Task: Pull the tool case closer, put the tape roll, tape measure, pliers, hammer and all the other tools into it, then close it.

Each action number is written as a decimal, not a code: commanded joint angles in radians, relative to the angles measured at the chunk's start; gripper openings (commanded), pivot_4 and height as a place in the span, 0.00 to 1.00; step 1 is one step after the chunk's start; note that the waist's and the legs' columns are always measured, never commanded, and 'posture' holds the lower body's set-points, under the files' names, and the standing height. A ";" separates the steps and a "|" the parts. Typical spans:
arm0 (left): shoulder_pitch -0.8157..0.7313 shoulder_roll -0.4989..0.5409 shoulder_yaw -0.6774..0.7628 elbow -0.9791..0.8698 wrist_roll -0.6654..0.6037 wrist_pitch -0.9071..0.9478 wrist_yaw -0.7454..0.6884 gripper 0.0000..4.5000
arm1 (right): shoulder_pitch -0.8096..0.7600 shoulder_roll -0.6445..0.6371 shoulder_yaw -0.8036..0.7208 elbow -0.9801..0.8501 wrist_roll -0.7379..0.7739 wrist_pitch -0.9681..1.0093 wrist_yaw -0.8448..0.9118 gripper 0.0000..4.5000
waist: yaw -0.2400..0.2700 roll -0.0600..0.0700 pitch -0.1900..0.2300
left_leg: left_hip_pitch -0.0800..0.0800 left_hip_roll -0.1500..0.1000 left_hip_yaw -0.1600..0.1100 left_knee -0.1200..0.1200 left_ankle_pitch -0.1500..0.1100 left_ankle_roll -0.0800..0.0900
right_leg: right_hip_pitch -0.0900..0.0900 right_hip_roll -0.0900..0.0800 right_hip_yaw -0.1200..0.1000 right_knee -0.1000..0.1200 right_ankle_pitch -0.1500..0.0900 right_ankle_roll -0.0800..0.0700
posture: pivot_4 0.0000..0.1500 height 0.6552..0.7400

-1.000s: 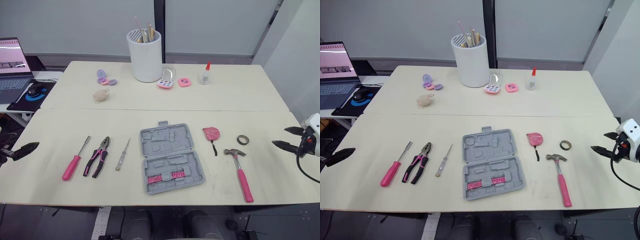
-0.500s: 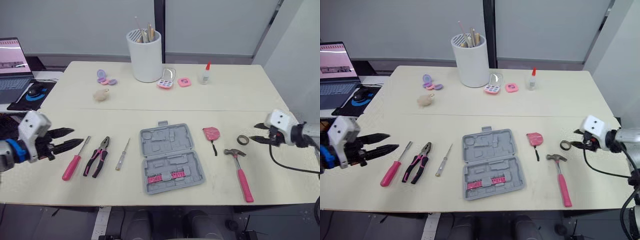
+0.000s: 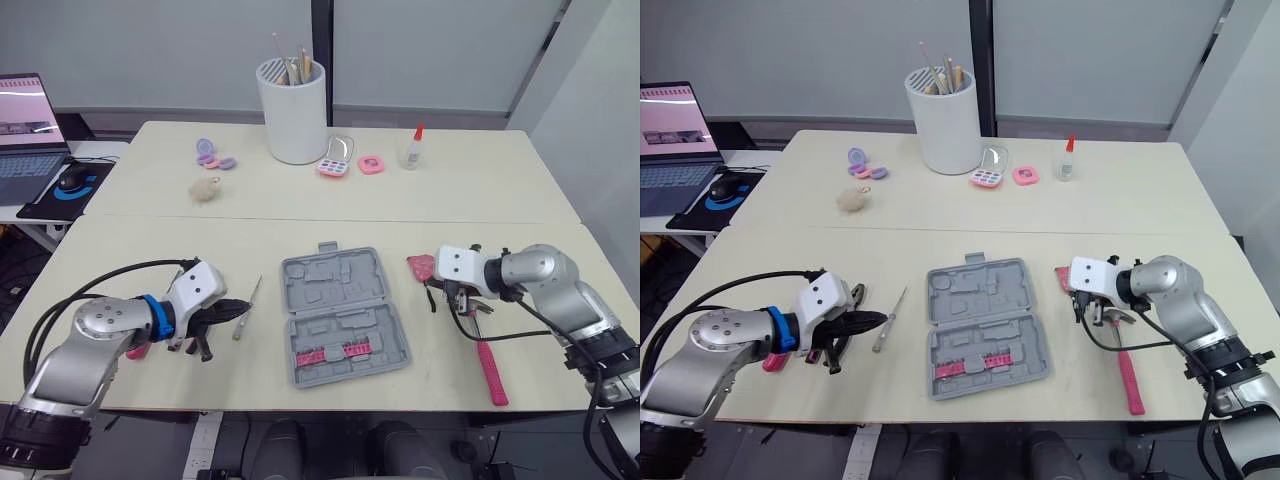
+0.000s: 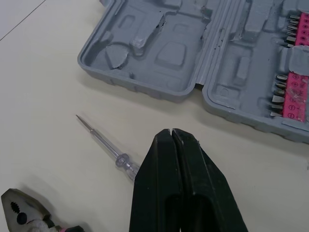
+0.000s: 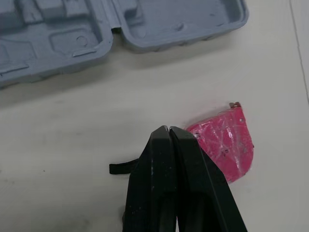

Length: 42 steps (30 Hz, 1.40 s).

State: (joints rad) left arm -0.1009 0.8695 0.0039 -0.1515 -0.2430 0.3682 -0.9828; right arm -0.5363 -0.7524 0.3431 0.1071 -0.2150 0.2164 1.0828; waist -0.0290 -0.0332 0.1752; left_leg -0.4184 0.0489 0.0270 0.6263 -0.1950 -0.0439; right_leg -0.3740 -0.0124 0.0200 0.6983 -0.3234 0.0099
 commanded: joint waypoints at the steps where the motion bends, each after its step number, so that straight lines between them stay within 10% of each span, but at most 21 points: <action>1: -0.018 -0.018 -0.043 0.011 0.049 -0.032 0.017 0.00 | -0.030 0.019 0.026 -0.007 -0.038 -0.018 -0.016 0.00 | -0.001 0.000 0.000 | 0.000 0.000 0.000 0.000 0.000 0.000 | 0.000 0.000 0.000 0.000 0.000 0.000 | 1.00 1.00; 21: -0.122 -0.158 -0.224 0.150 0.217 -0.064 0.064 0.00 | -0.113 0.165 0.144 0.219 -0.155 -0.118 -0.051 0.00 | -0.001 0.000 0.000 | 0.000 0.000 -0.002 0.001 0.000 0.000 | 0.000 0.008 0.000 0.000 0.000 0.000 | 1.00 1.00; 42: -0.216 -0.241 -0.286 0.214 0.271 -0.092 0.038 0.00 | -0.075 0.238 0.187 0.058 -0.163 -0.090 0.016 0.00 | 0.000 0.000 0.000 | 0.000 0.000 -0.004 0.001 0.000 0.000 | 0.000 0.008 0.000 0.001 0.000 0.000 | 1.00 1.00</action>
State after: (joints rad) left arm -0.2930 0.6534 -0.2598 0.0864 0.0360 0.3020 -0.9348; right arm -0.6084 -0.5347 0.5137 0.2399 -0.3998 0.1428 1.0797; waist -0.0286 -0.0333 0.1751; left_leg -0.4182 0.0488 0.0231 0.6275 -0.1950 -0.0440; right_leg -0.3736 -0.0042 0.0198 0.6992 -0.3233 0.0098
